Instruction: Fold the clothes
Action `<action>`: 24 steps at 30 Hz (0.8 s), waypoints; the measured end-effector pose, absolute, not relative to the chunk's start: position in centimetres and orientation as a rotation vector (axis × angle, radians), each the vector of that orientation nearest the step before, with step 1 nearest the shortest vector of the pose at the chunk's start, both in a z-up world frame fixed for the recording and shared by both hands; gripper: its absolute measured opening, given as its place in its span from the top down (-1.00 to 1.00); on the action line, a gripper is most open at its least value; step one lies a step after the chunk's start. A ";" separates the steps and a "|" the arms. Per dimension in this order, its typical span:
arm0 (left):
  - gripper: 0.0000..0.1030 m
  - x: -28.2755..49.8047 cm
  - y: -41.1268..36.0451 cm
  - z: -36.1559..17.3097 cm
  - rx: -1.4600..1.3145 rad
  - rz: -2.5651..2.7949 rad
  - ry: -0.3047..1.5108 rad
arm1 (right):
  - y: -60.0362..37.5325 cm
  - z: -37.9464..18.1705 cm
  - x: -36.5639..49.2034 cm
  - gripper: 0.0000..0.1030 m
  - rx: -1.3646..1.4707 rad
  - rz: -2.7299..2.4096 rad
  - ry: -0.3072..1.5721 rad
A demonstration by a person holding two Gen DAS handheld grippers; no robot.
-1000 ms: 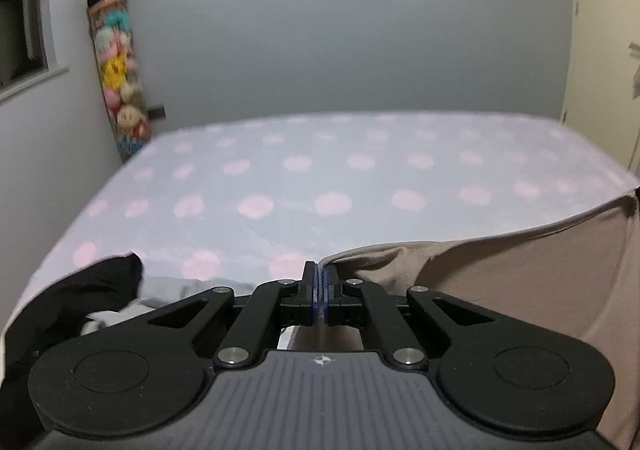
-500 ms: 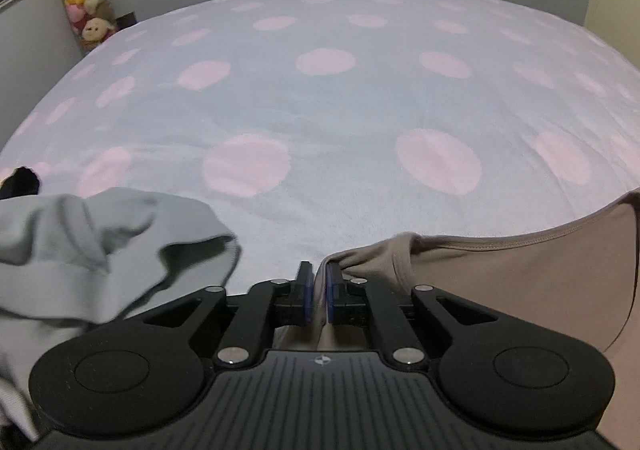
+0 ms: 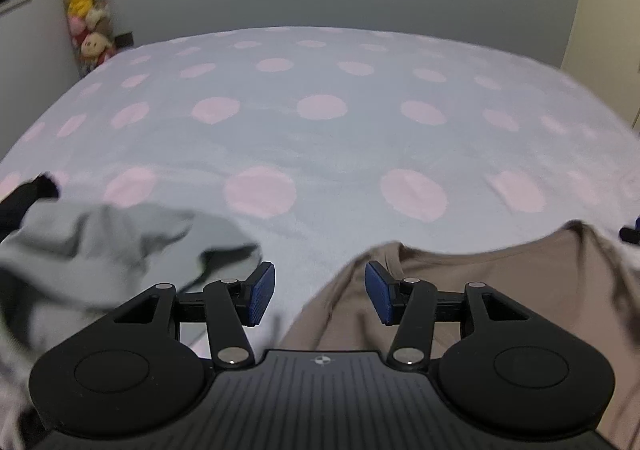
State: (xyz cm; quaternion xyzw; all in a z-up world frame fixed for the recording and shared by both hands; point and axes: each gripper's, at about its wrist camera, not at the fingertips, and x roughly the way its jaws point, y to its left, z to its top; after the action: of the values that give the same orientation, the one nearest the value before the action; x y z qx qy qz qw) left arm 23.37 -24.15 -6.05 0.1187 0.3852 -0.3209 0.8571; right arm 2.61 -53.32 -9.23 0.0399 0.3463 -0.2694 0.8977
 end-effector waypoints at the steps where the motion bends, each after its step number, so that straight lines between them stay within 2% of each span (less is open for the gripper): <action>1: 0.07 22.7 -23.0 -5.5 0.251 -0.672 0.828 | -52.9 -8.8 1.5 0.02 0.110 -0.551 0.714; 8: 0.11 16.6 -14.3 -3.5 0.339 -0.540 0.957 | -48.4 -7.8 -7.8 -0.04 0.259 -0.493 0.703; 15: 0.11 11.5 -4.9 -3.4 0.258 -0.332 1.040 | -43.8 -8.7 -16.0 -0.06 0.271 -0.498 0.671; 17: 0.11 10.6 -2.9 -4.0 0.220 -0.264 1.068 | -42.9 -9.3 -17.6 -0.14 0.254 -0.512 0.652; 24: 0.11 8.8 1.0 -8.0 0.064 -0.105 1.218 | -42.5 -10.1 -20.1 -0.14 0.329 -0.541 0.626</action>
State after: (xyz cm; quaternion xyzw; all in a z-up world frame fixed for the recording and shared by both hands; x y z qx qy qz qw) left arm 8.80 1.00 -7.98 0.0302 0.5718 -0.0494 0.8184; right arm -20.08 -42.47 -10.11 0.1591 0.3027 -0.2614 0.9026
